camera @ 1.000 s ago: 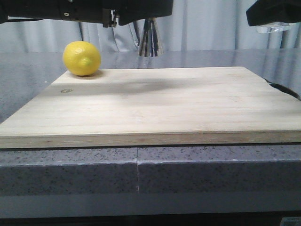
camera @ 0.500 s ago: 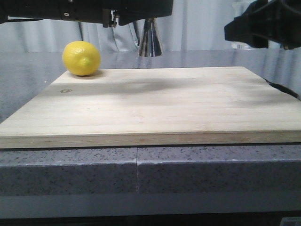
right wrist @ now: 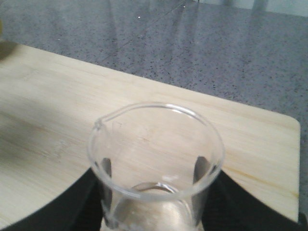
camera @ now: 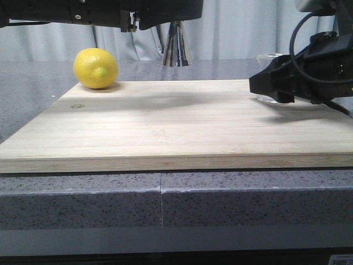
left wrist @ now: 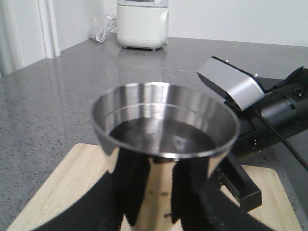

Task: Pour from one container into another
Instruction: 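Set the beaker on the board and open the right gripper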

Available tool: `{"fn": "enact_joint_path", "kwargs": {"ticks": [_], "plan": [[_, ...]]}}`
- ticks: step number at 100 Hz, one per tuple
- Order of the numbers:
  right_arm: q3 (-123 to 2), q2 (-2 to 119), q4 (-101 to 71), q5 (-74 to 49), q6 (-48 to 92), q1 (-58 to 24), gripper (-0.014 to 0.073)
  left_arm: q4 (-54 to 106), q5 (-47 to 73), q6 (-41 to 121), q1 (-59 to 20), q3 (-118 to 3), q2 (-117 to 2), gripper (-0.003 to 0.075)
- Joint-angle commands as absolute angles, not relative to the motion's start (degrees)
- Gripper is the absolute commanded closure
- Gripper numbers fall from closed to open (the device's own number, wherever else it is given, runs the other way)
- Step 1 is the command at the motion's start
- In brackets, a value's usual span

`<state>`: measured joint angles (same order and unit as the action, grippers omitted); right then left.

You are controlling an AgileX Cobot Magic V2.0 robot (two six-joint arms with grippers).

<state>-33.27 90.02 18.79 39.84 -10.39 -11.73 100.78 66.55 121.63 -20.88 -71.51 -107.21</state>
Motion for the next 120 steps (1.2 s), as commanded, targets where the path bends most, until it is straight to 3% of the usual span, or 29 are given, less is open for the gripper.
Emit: {"fn": "enact_joint_path", "kwargs": {"ticks": [1, 13, 30, 39, 61, 80, 120], "plan": [[-34.49, 88.72, 19.04, 44.09, -9.87, -11.34, 0.0275, 106.09, 72.69, 121.02, -21.37, -73.32, -103.98, 0.0504], [-34.49, 88.72, 19.04, 43.68, -9.87, -11.34, 0.0246, 106.09, 72.69, 121.02, -21.37, -73.32, -103.98, 0.0504], [-34.49, 88.62, 19.04, 43.21, -10.47, -11.34, 0.0025, 106.09, 72.69, 121.02, -21.37, -73.32, -103.98, 0.0504], [-34.39, 87.52, 19.04, 40.68, -11.12, -11.34, -0.0036, 106.09, 72.69, 121.02, -21.37, -73.32, -103.98, 0.0504], [-31.96, 79.43, 15.29, 31.49, -11.42, -11.34, -0.0038, 106.09, 72.69, 121.02, -21.37, -73.32, -103.98, 0.0504], [-31.71, 69.63, 8.42, 15.69, -10.6, -11.34, -0.0038, 106.09, 72.69, 121.02, -21.37, -73.32, -103.98, 0.0504], [-31.71, 49.66, 9.25, -6.91, -10.6, -11.34, -0.0038, 106.09, 72.69, 121.02, -21.37, -73.32, -103.98, 0.0504]]}}
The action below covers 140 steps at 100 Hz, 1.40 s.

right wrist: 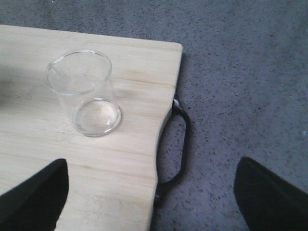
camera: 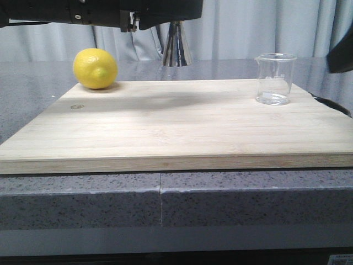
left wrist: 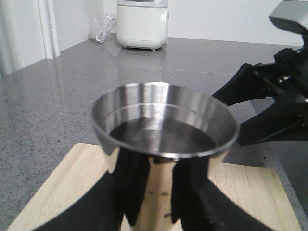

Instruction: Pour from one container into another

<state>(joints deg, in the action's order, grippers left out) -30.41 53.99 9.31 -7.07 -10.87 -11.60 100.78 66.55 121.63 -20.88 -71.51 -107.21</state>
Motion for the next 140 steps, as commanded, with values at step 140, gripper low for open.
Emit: {"fn": "enact_joint_path", "kwargs": {"ticks": [140], "plan": [[-31.71, 38.79, 11.86, -11.21, -10.6, -11.34, -0.0038, 106.09, 72.24, 123.36, -21.37, -73.32, -104.33, 0.0504]]}}
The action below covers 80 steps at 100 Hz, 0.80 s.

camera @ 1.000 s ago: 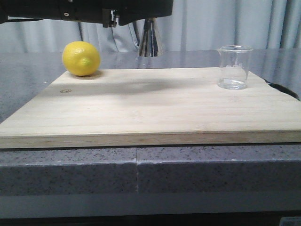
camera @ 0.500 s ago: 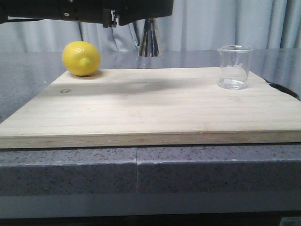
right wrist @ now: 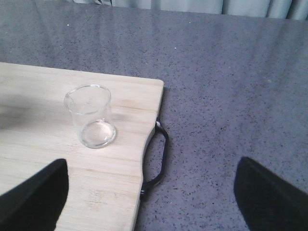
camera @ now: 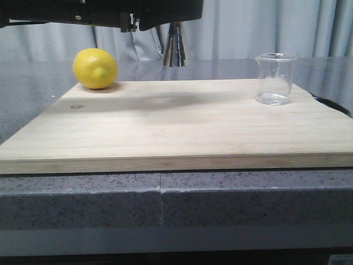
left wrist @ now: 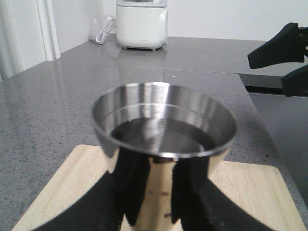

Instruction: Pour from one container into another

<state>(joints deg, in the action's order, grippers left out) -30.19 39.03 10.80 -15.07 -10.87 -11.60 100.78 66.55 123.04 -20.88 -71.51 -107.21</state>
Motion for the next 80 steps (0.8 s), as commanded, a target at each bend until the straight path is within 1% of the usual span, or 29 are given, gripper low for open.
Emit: {"fn": "enact_joint_path", "kwargs": {"ticks": [1, 38, 80], "plan": [[-31.71, 38.79, 11.86, -11.21, -10.6, -11.34, -0.0038, 106.09, 72.24, 123.36, -21.37, -73.32, -104.33, 0.0504], [-31.71, 38.79, 12.06, -11.21, -10.6, -11.34, -0.0038, 106.09, 73.35, 123.71, -21.16, -73.32, -108.31, 0.0504], [-31.71, 38.79, 12.21, -11.21, -10.6, -11.34, -0.0038, 106.09, 72.88, 124.01, -19.93, -73.32, -108.74, 0.0504]]}}
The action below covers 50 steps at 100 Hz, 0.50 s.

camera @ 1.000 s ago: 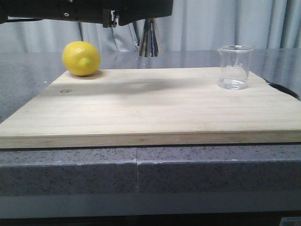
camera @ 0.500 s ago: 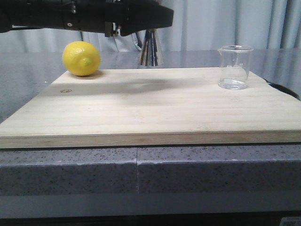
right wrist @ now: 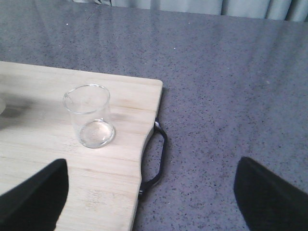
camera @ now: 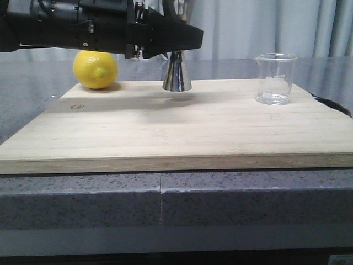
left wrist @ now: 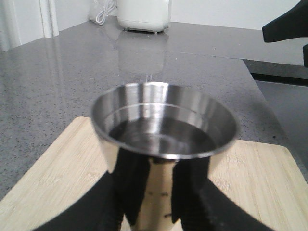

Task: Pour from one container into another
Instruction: 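Lower the filled jigger onto the board with the left gripper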

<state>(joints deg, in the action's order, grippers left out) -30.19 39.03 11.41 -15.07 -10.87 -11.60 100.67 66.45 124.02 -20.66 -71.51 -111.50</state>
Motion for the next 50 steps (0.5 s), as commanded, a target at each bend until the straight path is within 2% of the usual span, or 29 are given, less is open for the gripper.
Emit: {"fn": "enact_joint_path", "kwargs": {"ticks": [1, 50], "plan": [[-31.71, 38.79, 12.21, -11.21, -10.6, -11.34, -0.0038, 106.09, 72.86, 124.01, -19.92, -73.32, -108.74, 0.0504], [-31.71, 38.79, 12.31, -11.32, -10.6, -11.34, -0.0038, 106.09, 73.27, 124.01, -19.11, -73.32, -110.64, 0.0504]]}}
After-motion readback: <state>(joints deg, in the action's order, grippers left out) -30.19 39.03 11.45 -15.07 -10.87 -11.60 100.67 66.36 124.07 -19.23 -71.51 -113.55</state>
